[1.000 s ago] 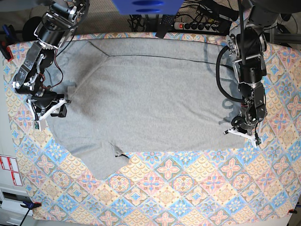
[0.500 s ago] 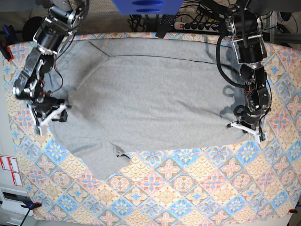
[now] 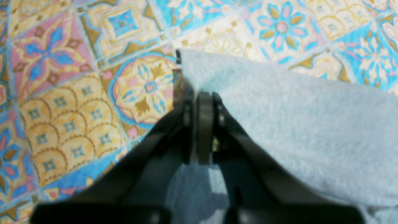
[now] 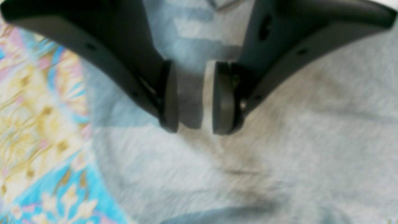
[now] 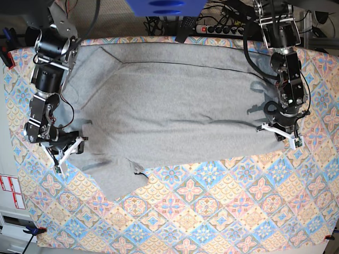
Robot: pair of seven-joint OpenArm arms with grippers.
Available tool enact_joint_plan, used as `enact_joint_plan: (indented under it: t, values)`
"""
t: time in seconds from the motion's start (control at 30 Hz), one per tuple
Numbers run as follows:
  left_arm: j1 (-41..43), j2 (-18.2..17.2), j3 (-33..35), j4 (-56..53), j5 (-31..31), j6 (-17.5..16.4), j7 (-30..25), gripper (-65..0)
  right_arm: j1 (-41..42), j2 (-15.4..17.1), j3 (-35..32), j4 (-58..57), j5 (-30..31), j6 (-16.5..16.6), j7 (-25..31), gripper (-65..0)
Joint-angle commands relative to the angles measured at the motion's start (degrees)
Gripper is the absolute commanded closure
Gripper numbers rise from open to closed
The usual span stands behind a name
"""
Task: Fold the T-shirt properly
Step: 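Grasp the shirt's side edges with both grippers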
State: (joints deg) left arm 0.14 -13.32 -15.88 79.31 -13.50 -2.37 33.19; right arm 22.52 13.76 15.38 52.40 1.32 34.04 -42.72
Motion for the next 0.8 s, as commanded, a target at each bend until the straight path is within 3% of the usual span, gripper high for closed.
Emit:
enact_joint_plan:
  t: [0.0,0.23,0.4,0.67,0.77]
  values:
    - [-0.98,-0.79,-0.16,1.18,0.09,0.04,-1.41,0.0,2.31,0.79,0.14,-0.67,-0.75,0.11,1.62,-18.9]
    - [-0.27,-0.79,-0.16,1.26,0.09,0.04,-1.41,0.0,7.15,3.96,-0.21,-12.36,-4.79,0.11,9.09,-19.0]
    - [-0.27,-0.79,-0.16,1.26,0.09,0.04,-1.41,0.0,8.20,6.59,-0.21,-16.84,-4.88,0.11,12.79,-27.2]
    - [-0.27,-0.70,-0.16,1.26,0.09,0.04,-1.41,0.0,7.85,6.86,-0.30,-17.81,-4.88,0.11,14.63,-29.9]
    - [-0.27,-0.70,-0.16,1.26,0.09,0.04,-1.41,0.0,7.85,6.86,-0.30,-21.15,-4.97,0.11,17.71,-29.9]
